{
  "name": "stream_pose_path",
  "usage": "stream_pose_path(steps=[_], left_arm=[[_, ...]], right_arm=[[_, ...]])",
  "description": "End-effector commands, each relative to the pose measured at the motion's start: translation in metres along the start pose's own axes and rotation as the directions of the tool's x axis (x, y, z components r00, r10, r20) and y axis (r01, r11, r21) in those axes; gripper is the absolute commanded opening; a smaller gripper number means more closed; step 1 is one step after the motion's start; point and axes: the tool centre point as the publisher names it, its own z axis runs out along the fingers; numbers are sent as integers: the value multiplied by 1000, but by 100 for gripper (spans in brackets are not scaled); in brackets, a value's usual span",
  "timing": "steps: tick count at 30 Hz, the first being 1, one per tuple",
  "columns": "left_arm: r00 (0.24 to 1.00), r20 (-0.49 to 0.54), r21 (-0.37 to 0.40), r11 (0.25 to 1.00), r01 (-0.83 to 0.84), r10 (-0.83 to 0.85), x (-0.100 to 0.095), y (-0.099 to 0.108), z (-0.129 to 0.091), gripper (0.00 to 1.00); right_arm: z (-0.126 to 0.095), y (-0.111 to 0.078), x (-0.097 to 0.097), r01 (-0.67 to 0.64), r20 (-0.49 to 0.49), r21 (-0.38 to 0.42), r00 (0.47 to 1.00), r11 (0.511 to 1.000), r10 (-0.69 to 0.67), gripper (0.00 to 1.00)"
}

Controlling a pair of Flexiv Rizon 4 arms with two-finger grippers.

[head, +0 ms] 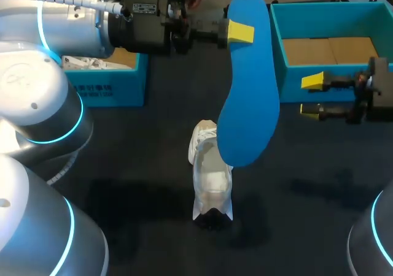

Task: Take the shoe out of the shoebox, open the shoe tongue, remove and reinsert the insole, then place the shoe into the shoebox

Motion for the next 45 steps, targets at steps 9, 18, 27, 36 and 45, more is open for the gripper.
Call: stream_pose_path(steps=[9,18,27,36,45], left_arm=[[1000,3,1,1000,1,-1,0,1,1,0],[1000,2,-3,1000,-17,17,-1,1,-1,0],[916,1,-17,916,-400,400,-13,1,-13,0],[708,11,-136,703,-698,706,-33,2,-26,0],[374,-84,-115,364,-924,924,-54,-8,-31,0]], right_arm=[[13,21,13,-37,-8,120,999,992,38,100],[13,21,13,-37,-8,120,999,992,38,100],[13,21,13,-37,-8,120,999,992,38,100],[13,21,13,-37,-8,120,999,992,38,100],[13,21,13,-37,-8,120,999,992,38,100]])
